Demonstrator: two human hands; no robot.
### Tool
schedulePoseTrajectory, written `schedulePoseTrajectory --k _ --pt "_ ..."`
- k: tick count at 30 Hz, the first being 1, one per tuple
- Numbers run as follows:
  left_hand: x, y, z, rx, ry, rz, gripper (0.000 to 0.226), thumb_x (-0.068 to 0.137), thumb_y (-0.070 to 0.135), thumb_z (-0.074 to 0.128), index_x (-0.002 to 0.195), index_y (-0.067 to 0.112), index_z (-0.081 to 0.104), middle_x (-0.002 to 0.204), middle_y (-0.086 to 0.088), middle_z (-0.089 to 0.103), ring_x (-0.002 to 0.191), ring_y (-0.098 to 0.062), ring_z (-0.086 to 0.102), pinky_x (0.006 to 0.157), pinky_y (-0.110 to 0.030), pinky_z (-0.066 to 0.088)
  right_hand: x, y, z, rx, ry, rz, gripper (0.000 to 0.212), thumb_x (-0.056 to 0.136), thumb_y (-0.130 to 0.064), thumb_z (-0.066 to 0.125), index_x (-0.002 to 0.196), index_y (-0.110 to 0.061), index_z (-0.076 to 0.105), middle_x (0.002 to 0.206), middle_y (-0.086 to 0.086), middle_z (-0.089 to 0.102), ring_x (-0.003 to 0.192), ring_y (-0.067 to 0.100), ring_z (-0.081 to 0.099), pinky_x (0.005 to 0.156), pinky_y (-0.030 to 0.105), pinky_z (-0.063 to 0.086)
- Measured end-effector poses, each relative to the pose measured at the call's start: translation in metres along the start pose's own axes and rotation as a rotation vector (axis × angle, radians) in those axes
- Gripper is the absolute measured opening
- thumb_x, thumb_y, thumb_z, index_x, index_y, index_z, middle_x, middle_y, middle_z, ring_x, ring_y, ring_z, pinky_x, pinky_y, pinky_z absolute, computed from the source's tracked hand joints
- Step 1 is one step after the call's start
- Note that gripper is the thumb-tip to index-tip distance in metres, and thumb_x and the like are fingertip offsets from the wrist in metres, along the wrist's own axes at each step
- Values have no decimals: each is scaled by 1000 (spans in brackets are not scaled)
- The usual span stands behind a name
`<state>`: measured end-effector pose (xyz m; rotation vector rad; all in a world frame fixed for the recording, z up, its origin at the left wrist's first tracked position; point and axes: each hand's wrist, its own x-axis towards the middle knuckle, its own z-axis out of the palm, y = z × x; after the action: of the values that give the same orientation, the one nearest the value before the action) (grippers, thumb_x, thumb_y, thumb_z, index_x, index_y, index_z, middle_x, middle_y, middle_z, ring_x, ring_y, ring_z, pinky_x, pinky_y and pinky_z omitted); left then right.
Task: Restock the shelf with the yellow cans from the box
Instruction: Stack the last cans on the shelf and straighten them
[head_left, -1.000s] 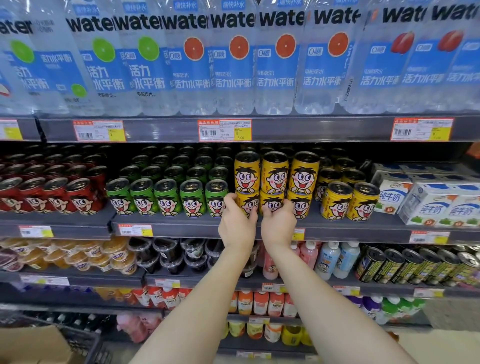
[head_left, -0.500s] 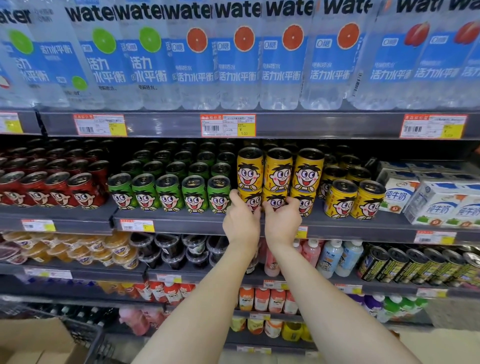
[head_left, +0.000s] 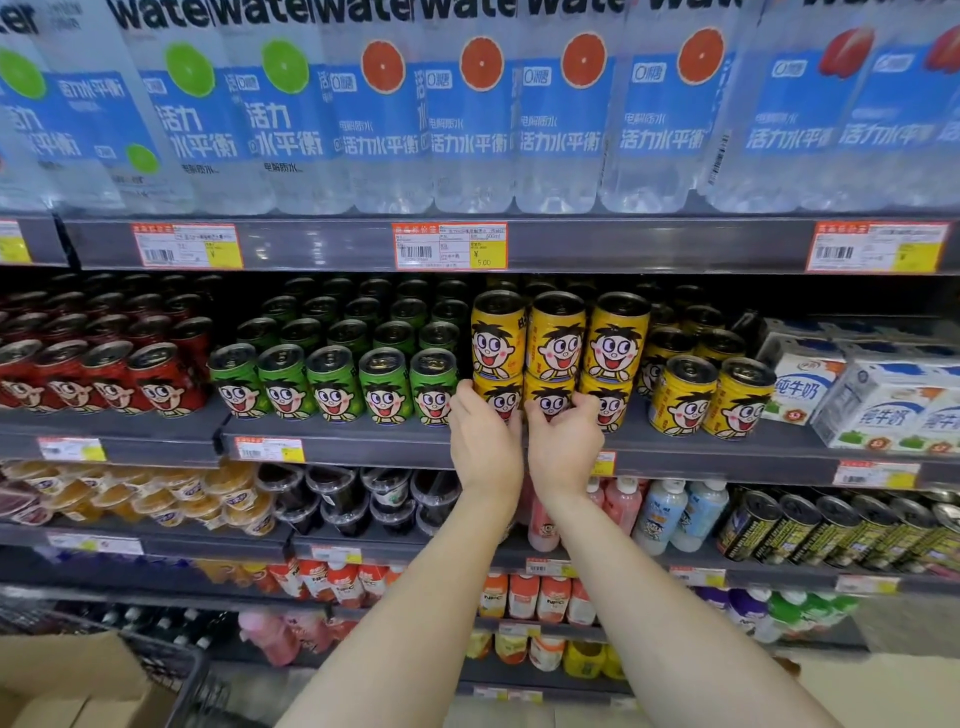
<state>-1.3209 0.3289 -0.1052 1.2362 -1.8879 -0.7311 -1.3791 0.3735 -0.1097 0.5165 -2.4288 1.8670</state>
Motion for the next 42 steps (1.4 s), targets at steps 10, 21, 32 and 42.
schedulePoseTrajectory --k 10,21,32,42 --pt "7 -11 -5 -24 -64 44 71 90 40 73 142 20 29 115 -10 66 103 -31 64 76 -43 55 -5 -3 -1 13 -4 -15 45 91 -24 71 125 -5 50 77 -3 63 68 7 55 54 5 34" --pt "6 -12 -5 -43 -91 81 74 96 28 68 155 17 25 136 -12 61 121 -32 61 91 -48 55 -6 -5 -3 60 -12 17 45 88 -24 75 121 -4 51 75 -3 61 67 -4 50 61 -3 34" --pt "5 -10 -4 -36 -82 40 80 95 30 70 158 15 22 142 -11 57 127 -32 57 97 -47 53 6 3 -42 26 108 157 39 87 -27 75 113 -10 51 77 -5 60 84 20 60 71 26 37" --pt "-4 5 -1 -6 -64 7 131 63 77 81 159 12 18 149 -11 48 139 -30 43 104 -50 49 45 22 -69 -325 -71 -70 69 78 -47 79 136 -20 54 117 5 70 109 29 65 86 42 56"
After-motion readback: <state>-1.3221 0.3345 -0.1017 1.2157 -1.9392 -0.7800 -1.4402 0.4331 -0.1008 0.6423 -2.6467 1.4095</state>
